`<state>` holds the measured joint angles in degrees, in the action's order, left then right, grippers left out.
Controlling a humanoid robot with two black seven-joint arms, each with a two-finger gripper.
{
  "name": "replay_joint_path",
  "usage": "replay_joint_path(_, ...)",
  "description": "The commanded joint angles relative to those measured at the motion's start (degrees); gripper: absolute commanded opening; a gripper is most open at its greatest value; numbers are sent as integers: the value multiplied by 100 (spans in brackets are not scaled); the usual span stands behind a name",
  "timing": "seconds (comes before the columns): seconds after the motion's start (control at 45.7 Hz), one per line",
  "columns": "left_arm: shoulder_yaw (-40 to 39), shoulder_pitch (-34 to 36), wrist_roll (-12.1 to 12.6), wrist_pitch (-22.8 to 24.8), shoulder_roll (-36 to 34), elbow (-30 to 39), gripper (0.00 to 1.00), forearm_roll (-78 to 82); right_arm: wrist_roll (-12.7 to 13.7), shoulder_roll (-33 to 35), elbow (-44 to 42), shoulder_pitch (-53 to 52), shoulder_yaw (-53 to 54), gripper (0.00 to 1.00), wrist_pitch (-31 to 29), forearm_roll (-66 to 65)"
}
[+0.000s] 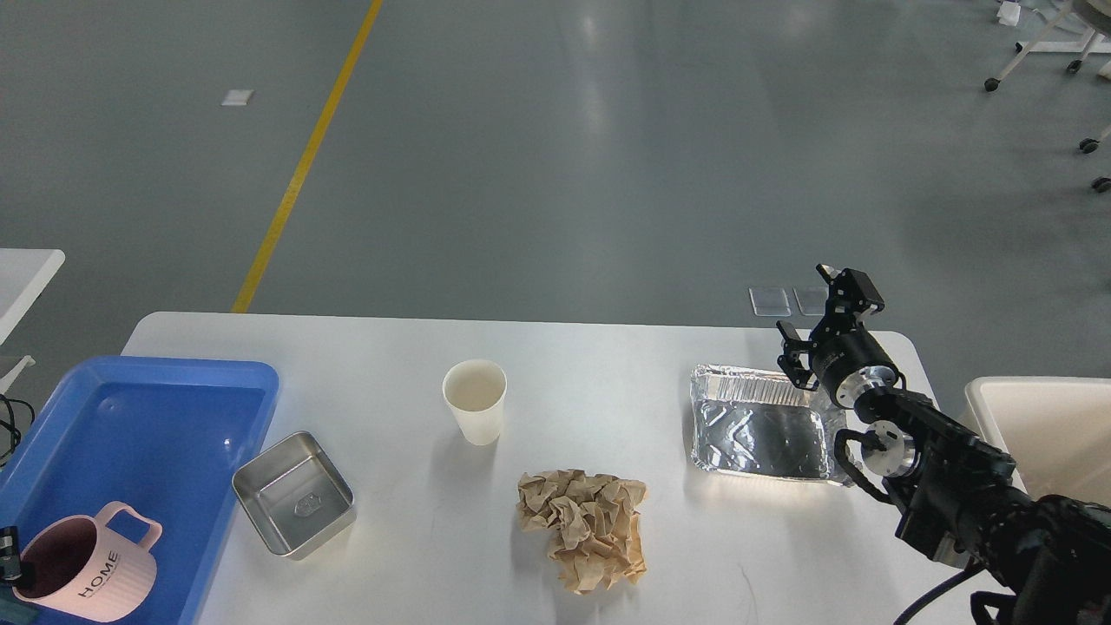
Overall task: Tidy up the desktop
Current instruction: 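Release the mug and withdraw the left gripper from the bin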
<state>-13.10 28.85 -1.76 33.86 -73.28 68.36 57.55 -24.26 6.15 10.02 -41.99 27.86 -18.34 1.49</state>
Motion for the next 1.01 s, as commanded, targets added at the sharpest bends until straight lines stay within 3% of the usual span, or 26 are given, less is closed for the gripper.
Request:
replay_joint_path(0.0, 0, -2, -8, -2, 103, -33, 19, 1, 0, -9, 9, 24, 0, 100, -3, 0)
replay_joint_path(0.109, 0, -3, -17, 15, 121, -33, 29, -7, 0, -9, 9, 15, 0, 100, -3, 0)
replay_joint_path(0.263, -35, 15, -52, 85, 112, -33, 50, -60, 0, 0, 9, 33, 0, 100, -3, 0)
replay_joint_path(0.35, -105, 41, -131, 121, 69, -33, 72, -104, 0, 0, 9, 50, 0, 100, 6, 0)
replay_joint_path(0.46, -272, 138, -456, 287, -19, -24, 87, -244, 0, 0, 9, 42, 0, 100, -3, 0)
replay_joint_path(0.525, -509, 156, -579, 577, -168, -24, 90, -306, 0, 0, 9, 24, 0, 100, -3, 0)
replay_joint_path(0.679, -1431, 375, -588, 1315, -275, -24, 97, -315, 0, -9, 9, -2, 0, 100, -3, 0)
replay_joint_path(0.832, -2293, 384, -632, 1343, 172, -24, 97, -280, 0, -26, 18, -11, 0, 100, 6, 0)
replay_joint_path(0.898, -2566, 393, -912, 1264, 638, -24, 97, -236, 0, -26, 26, -20, 0, 100, 6, 0)
replay_joint_path(0.985, -2804, 331, -1930, 852, 982, -24, 97, -201, 0, -18, 26, -11, 0, 100, 6, 0)
